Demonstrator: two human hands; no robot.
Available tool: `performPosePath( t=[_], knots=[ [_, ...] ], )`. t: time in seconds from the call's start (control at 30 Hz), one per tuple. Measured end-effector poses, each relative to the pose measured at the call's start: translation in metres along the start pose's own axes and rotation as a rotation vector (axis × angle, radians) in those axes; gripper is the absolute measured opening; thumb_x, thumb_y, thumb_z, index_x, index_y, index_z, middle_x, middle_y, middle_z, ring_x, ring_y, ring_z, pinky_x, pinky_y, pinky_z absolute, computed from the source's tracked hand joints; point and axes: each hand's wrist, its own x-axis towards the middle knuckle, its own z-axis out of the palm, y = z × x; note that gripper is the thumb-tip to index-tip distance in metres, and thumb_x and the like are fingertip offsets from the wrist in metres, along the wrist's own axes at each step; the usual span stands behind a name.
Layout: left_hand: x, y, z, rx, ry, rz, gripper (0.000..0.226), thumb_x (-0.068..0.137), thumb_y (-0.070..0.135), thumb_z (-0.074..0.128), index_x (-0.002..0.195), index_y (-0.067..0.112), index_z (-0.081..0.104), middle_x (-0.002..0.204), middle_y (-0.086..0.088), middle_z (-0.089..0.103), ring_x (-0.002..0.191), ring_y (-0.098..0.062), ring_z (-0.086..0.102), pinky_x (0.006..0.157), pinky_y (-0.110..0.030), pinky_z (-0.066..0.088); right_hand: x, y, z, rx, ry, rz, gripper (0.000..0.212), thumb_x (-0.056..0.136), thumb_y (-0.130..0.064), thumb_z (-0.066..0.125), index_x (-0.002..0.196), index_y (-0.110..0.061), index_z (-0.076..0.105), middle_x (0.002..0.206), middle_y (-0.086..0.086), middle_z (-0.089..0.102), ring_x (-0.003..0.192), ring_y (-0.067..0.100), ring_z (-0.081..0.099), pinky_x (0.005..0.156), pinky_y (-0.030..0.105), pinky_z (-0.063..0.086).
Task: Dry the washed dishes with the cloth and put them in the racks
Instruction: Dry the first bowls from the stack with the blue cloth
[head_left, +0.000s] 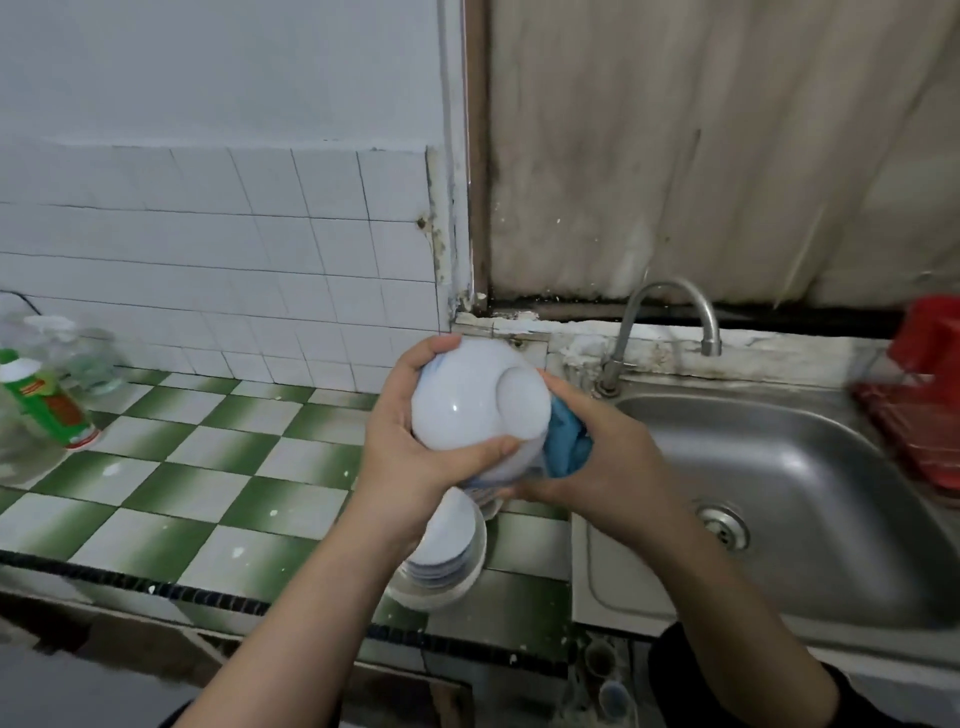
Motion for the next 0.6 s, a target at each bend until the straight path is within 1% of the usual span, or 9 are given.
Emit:
performPosePath(
  t=[0.1,0.17,0.27,0.37,0.43,0.5,0.53,0.57,0.6],
  knots=[
    [-0.006,0.003,0.034,-0.184,-0.088,-0.031,0.075,0.039,0.017,0.084,0.108,0.037,0.062,0.118,0.006,0.061,0.109,-0.017,0.061,0.081,-0.034,0.055,-0.024,0.011,-0.028,0.007,0.103,-0.019,0.083,0.053,-0.038,0.093,0.115,-0.064,0.045,0.108,-0.037,0.057,0.106,-0.014,0.054,0.084,0.010,0.049],
    [-0.012,0.005,0.061,-0.235,-0.157,-0.029,0.077,0.041,0.014,0.083,0.113,0.031,0.059,0.118,0.005,0.062,0.108,-0.016,0.061,0.080,-0.032,0.055,-0.044,0.018,-0.051,0.046,0.170,-0.030,0.083,0.054,-0.030,0.093,0.117,-0.057,0.047,0.111,-0.033,0.060,0.109,-0.011,0.055,0.086,0.009,0.049],
    [-0.024,0.008,0.102,-0.254,-0.274,-0.038,0.082,0.045,0.014,0.085,0.120,0.028,0.055,0.120,0.009,0.062,0.110,-0.014,0.060,0.082,-0.030,0.054,-0.080,0.029,-0.091,0.039,0.208,-0.032,0.087,0.048,-0.039,0.092,0.122,-0.053,0.047,0.114,-0.035,0.060,0.113,-0.010,0.054,0.093,0.011,0.046],
    [-0.042,0.010,0.147,-0.139,-0.395,-0.016,0.094,0.045,0.023,0.089,0.129,0.031,0.048,0.125,0.016,0.059,0.115,-0.008,0.058,0.087,-0.026,0.052,-0.120,0.039,-0.136,-0.026,0.250,-0.019,0.092,0.044,-0.058,0.087,0.126,-0.054,0.047,0.115,-0.039,0.059,0.113,-0.008,0.055,0.095,0.020,0.049],
    [-0.057,0.010,0.177,-0.047,-0.449,0.011,0.102,0.045,0.027,0.088,0.136,0.029,0.042,0.127,0.024,0.055,0.118,0.000,0.054,0.090,-0.021,0.050,-0.146,0.046,-0.165,-0.083,0.266,-0.016,0.094,0.047,-0.048,0.092,0.126,-0.058,0.043,0.110,-0.045,0.056,0.110,-0.013,0.053,0.091,0.012,0.045],
    [-0.070,0.007,0.205,0.077,-0.458,0.057,0.114,0.040,0.041,0.092,0.140,0.033,0.037,0.141,0.012,0.045,0.129,-0.006,0.046,0.104,-0.034,0.045,-0.171,0.054,-0.190,-0.126,0.266,0.010,0.096,0.049,-0.035,0.095,0.124,-0.059,0.041,0.108,-0.046,0.054,0.107,-0.019,0.050,0.085,0.002,0.039],
    [-0.077,0.005,0.218,0.134,-0.458,0.080,0.116,0.039,0.047,0.091,0.140,0.036,0.036,0.144,0.006,0.039,0.133,-0.010,0.042,0.109,-0.040,0.041,-0.182,0.058,-0.201,-0.141,0.268,0.027,0.096,0.050,-0.036,0.095,0.125,-0.060,0.040,0.109,-0.046,0.053,0.108,-0.019,0.049,0.085,0.000,0.038],
    [-0.083,0.005,0.231,0.178,-0.467,0.108,0.117,0.038,0.050,0.090,0.140,0.037,0.036,0.146,0.003,0.035,0.136,-0.011,0.038,0.112,-0.041,0.037,-0.193,0.061,-0.211,-0.153,0.273,0.038,0.094,0.050,-0.042,0.092,0.126,-0.060,0.040,0.111,-0.046,0.052,0.109,-0.018,0.049,0.086,0.001,0.038],
    [-0.089,0.005,0.243,0.217,-0.485,0.142,0.117,0.037,0.052,0.088,0.140,0.035,0.035,0.146,0.003,0.032,0.137,-0.010,0.035,0.115,-0.037,0.034,-0.204,0.065,-0.220,-0.165,0.282,0.051,0.092,0.050,-0.048,0.087,0.128,-0.061,0.039,0.113,-0.047,0.052,0.110,-0.017,0.050,0.088,0.003,0.040]
  ],
)
